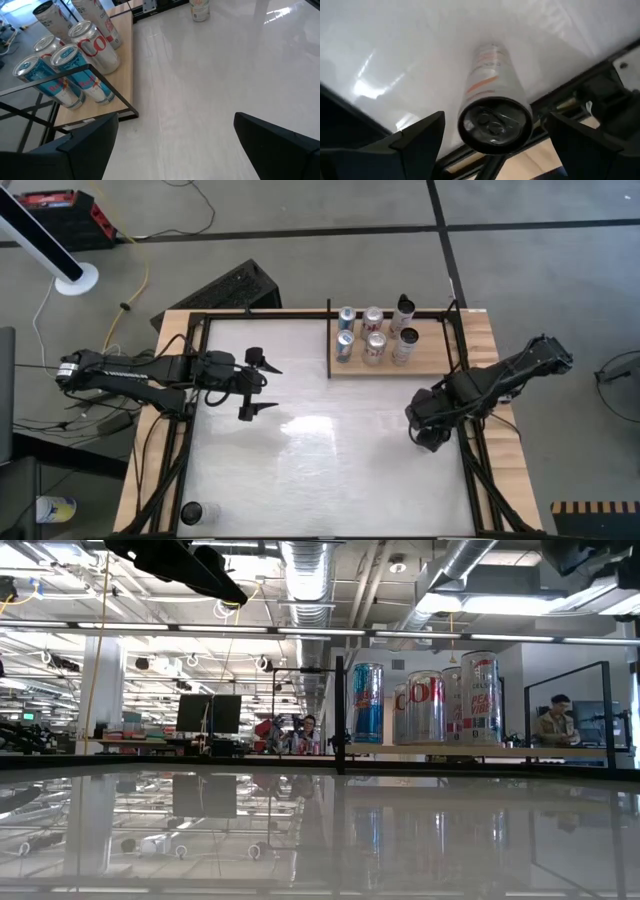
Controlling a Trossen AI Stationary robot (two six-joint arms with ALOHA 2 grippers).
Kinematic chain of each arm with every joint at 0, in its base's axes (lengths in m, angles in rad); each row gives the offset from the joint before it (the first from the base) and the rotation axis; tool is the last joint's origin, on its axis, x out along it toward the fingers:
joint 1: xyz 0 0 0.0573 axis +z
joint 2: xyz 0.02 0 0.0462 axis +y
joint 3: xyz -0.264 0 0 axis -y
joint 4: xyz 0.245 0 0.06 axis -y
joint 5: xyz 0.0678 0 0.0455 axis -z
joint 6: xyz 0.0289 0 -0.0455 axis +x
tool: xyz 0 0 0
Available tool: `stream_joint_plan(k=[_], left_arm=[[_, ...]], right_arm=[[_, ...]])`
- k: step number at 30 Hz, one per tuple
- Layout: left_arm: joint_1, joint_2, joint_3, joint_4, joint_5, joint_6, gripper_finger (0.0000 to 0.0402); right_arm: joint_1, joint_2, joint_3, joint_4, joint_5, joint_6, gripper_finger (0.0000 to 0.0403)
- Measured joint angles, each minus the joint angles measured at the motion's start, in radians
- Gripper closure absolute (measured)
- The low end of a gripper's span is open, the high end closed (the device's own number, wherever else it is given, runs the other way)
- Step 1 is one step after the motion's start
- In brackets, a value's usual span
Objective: Place canned beverage on shelf
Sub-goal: Put the right white-yellow soda can
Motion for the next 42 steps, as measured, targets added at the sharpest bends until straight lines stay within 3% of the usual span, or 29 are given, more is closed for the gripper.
stream_joint_plan(k=[12, 17, 27, 42], left_arm=[[0.0, 0.0, 0.0, -0.01, 0.001, 0.0, 0.002], [0.0, 0.0, 0.0, 0.0, 0.0, 0.018, 0.002], [-0.005, 0.0, 0.0, 0.001, -0.066, -0.051, 0.002], [-0.005, -0.007, -0.048, 0.006, -0.054, -0.101, 0.002]], right_arm=[[-0.104, 0.0, 0.0, -0.002, 0.13, 0.263, 0.003], [-0.164, 0.0, 0.0, -0.052, 0.13, 0.312, 0.003], [0.011, -0.051, -0.095, -0.045, 0.099, 0.566, 0.003], [0.103, -0.139, -0.124, -0.045, 0.194, 0.942, 0.003]])
